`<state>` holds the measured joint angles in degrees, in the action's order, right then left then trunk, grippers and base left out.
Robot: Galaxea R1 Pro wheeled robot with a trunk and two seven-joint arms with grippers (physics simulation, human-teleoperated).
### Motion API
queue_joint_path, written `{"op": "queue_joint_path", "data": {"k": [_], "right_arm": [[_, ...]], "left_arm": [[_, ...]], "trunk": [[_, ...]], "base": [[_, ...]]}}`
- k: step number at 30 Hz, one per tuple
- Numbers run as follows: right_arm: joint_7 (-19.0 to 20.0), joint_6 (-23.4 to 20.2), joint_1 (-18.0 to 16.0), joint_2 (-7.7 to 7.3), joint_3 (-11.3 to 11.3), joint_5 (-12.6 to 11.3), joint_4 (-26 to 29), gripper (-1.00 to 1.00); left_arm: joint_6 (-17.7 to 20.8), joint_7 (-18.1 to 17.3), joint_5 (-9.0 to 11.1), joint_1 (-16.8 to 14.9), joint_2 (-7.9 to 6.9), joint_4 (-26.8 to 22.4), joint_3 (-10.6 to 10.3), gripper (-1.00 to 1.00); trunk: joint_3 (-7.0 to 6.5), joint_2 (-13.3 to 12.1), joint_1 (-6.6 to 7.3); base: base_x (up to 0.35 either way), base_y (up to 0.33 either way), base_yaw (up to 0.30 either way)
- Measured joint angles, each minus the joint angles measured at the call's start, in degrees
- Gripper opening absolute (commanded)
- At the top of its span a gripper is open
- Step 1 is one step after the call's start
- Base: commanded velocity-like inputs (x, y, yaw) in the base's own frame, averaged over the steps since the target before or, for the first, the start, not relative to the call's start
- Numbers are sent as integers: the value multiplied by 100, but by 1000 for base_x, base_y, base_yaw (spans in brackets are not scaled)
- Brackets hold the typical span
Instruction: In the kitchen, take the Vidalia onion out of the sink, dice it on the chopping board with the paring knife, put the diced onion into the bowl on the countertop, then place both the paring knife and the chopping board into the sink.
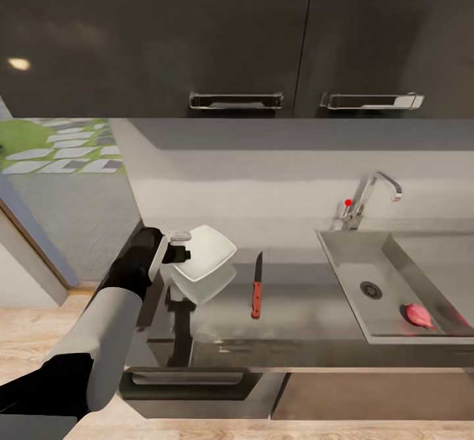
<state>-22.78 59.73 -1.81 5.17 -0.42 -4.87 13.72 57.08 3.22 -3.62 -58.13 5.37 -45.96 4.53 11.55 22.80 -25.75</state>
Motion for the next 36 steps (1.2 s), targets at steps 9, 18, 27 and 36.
{"op": "queue_joint_path", "data": {"k": [9, 18, 27, 36], "right_arm": [[0, 0, 0, 0, 0, 0, 0, 100], [0, 0, 0, 0, 0, 0, 0, 100], [0, 0, 0, 0, 0, 0, 0, 100], [0, 0, 0, 0, 0, 0, 0, 100]], "left_arm": [[0, -4, -1, 0, 0, 21, -1, 100], [8, -19, -3, 0, -17, 16, 105, 100], [17, -23, -1, 0, -18, 7, 244, 100], [14, -21, 13, 0, -17, -68, 262, -100]], "trunk": [[81, 0, -1], [161, 0, -1], [241, 1, -1], [268, 1, -1]], "base": [[17, -2, 0], [-11, 0, 0], [-3, 0, 0], [0, 0, 0]]}}
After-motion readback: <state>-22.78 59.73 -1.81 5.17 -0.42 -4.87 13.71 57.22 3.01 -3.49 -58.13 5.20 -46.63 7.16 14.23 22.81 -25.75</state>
